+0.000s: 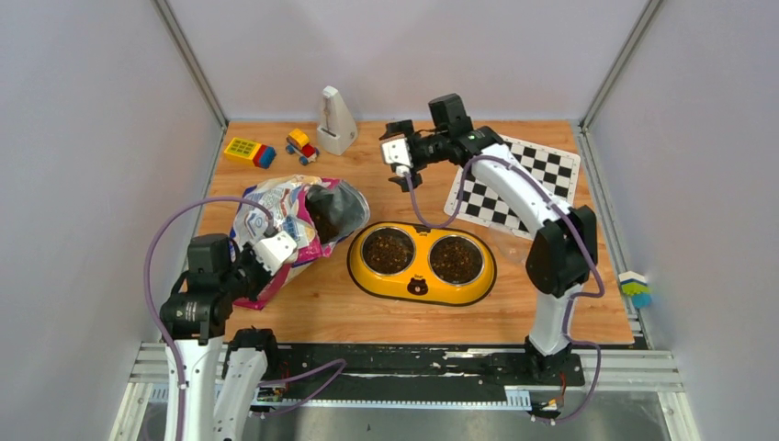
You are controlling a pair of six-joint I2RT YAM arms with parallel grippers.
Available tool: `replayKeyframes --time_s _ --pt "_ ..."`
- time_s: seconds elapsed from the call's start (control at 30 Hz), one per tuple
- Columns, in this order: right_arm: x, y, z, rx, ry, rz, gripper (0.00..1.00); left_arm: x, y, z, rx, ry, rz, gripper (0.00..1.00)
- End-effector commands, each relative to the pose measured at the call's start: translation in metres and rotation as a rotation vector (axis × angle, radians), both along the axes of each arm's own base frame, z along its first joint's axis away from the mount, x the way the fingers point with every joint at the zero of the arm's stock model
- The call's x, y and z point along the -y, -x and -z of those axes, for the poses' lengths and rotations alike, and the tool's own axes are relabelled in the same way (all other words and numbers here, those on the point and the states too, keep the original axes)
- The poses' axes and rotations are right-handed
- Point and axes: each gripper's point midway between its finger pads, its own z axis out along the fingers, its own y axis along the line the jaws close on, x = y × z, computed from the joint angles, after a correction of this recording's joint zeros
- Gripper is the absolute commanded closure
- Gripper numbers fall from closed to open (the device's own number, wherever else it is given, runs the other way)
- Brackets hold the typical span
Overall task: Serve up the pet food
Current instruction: Move the pet food bag to the center of the board.
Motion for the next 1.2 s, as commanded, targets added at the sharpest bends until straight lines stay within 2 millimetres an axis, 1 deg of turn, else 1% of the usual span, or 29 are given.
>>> replayKeyframes --time_s 0.0,0.07,0.13,0.2,0.3,0.43,0.57,0.7,0.73,0.87,0.93,1.1,1.17 --pt "-0.03 -0.011 -0.008 0.25 0.042 -0.16 0.01 0.005 -0.002 -0.036 0.135 -0.007 0.07 1.0" --pt "-0.043 -0.018 0.005 0.353 0.086 -0.2 0.01 0.007 0.004 -0.033 0.129 -0.001 0.084 1.0" --pt "-0.057 -0.021 0.013 0.42 0.106 -0.225 0.01 0.01 0.009 -0.029 0.123 0.015 0.099 1.0" --pt "-0.076 -0.018 0.015 0.439 0.085 -0.247 0.01 0.015 0.011 -0.027 0.121 0.036 0.114 1.0" --pt "-0.098 -0.012 0.023 0.453 0.078 -0.28 0.02 0.022 0.012 -0.026 0.126 0.079 0.136 1.0" --pt "-0.119 -0.001 0.032 0.468 0.076 -0.315 0.05 0.023 0.01 -0.028 0.128 0.091 0.132 1.0" --pt "-0.138 0.016 0.036 0.457 0.074 -0.355 0.1 0.021 0.009 -0.033 0.135 0.086 0.128 1.0" --pt "-0.145 0.037 0.042 0.411 0.088 -0.428 0.24 0.017 0.005 -0.033 0.144 0.074 0.102 1.0" --pt "-0.145 0.041 0.044 0.397 0.094 -0.439 0.29 0.015 0.004 -0.033 0.148 0.07 0.091 1.0" --pt "-0.143 0.043 0.05 0.381 0.116 -0.435 0.61 0.011 0.0 -0.03 0.15 0.063 0.064 1.0" --pt "-0.141 0.041 0.051 0.381 0.124 -0.425 0.73 0.009 -0.002 -0.031 0.154 0.059 0.053 1.0" --pt "-0.142 0.039 0.04 0.39 0.113 -0.412 0.87 0.006 -0.007 -0.037 0.168 0.053 0.038 1.0" --pt "-0.142 0.039 0.032 0.396 0.103 -0.407 0.96 0.004 -0.009 -0.04 0.176 0.05 0.031 1.0"
